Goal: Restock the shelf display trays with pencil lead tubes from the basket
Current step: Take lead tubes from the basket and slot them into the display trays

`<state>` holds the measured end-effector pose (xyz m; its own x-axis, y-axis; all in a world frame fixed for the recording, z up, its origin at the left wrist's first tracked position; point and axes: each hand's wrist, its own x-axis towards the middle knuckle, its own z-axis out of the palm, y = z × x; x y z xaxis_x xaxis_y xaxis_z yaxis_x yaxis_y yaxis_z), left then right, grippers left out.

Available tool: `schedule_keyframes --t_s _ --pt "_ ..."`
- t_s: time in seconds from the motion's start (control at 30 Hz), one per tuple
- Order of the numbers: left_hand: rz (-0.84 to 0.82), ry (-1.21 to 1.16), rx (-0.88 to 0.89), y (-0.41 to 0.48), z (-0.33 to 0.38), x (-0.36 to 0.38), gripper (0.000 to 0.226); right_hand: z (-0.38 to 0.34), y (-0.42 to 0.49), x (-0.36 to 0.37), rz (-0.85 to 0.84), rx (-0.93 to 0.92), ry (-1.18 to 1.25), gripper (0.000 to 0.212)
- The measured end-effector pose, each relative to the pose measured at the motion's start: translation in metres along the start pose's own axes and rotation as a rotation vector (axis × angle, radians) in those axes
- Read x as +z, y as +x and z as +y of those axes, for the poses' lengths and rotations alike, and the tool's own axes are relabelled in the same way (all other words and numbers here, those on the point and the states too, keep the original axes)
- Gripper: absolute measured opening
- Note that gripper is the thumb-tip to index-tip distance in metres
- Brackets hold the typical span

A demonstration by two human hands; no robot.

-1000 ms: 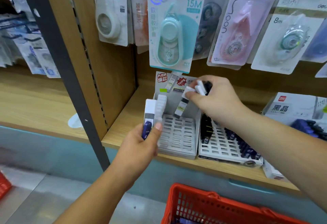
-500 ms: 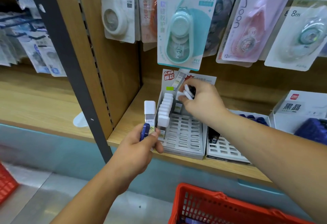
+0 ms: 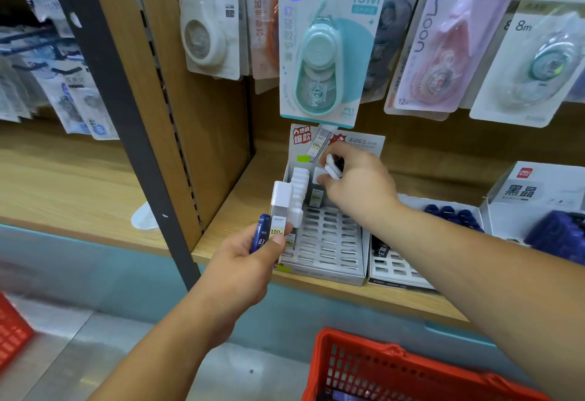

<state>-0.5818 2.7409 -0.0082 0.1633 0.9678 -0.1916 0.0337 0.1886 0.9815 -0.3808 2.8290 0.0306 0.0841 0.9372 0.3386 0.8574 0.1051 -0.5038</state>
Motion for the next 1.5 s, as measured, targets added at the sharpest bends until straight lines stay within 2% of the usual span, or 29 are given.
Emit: schedule_keyframes --t_s 0.17,0.27,0.37,0.43,0.47,0.53,0.67,0.83,0.93,1.0,1.13,1.23,1.37,1.43,1.5 --pt "0.085 0.036 0.099 -0.004 0.008 0.000 0.012 -0.012 0.002 -0.008 -0.091 0.019 -0.192 0.010" --pt "0.152 0.021 0.123 -0.004 0.011 0.001 0.010 -0.013 0.003 -0.016 -0.228 0.029 -0.235 0.012" --pt "0.159 -0.016 0.131 -0.008 0.015 0.007 0.009 -0.015 0.003 -0.027 -0.225 0.074 0.024 0.009" --pt "0.152 -0.027 0.136 -0.009 0.018 0.010 0.009 -0.021 -0.003 -0.041 -0.221 0.119 0.363 0.014" --pt "0.149 -0.028 0.142 -0.009 0.019 0.012 0.009 -0.024 -0.007 -0.049 -0.270 0.150 0.532 0.017" --pt "0.135 -0.029 0.155 -0.009 0.020 0.017 0.011 -0.027 -0.016 -0.060 -0.377 0.127 0.623 0.019" --pt "0.093 -0.024 0.153 -0.009 0.022 0.024 0.011 -0.028 -0.024 -0.063 -0.370 0.068 0.542 0.013" --pt "0.262 0.117 0.115 -0.003 0.014 0.020 0.021 -0.022 -0.012 -0.063 -0.131 0.112 0.440 0.010" --pt "0.285 0.004 -0.001 0.002 0.011 0.015 0.021 -0.014 -0.001 -0.051 -0.077 0.053 0.294 0.013" --pt "0.242 0.014 -0.013 0.003 0.008 0.014 0.021 -0.010 0.005 -0.041 -0.074 0.054 0.248 0.015" --pt "0.152 0.071 0.078 0.002 0.006 0.016 0.016 -0.005 0.012 -0.026 -0.113 0.062 0.197 0.020" --pt "0.156 0.060 0.106 0.002 0.003 0.013 0.012 -0.002 0.010 -0.017 -0.123 0.039 0.102 0.023" --pt "0.144 0.017 0.114 0.000 0.002 0.010 0.009 -0.004 0.011 -0.019 -0.173 0.005 0.004 0.016" --pt "0.138 0.000 0.105 0.001 0.002 0.010 0.012 -0.007 0.010 -0.020 -0.171 -0.051 -0.095 0.015" --pt "0.120 -0.027 0.083 0.000 0.002 0.009 0.016 -0.006 0.010 -0.015 -0.133 -0.069 -0.088 0.015"
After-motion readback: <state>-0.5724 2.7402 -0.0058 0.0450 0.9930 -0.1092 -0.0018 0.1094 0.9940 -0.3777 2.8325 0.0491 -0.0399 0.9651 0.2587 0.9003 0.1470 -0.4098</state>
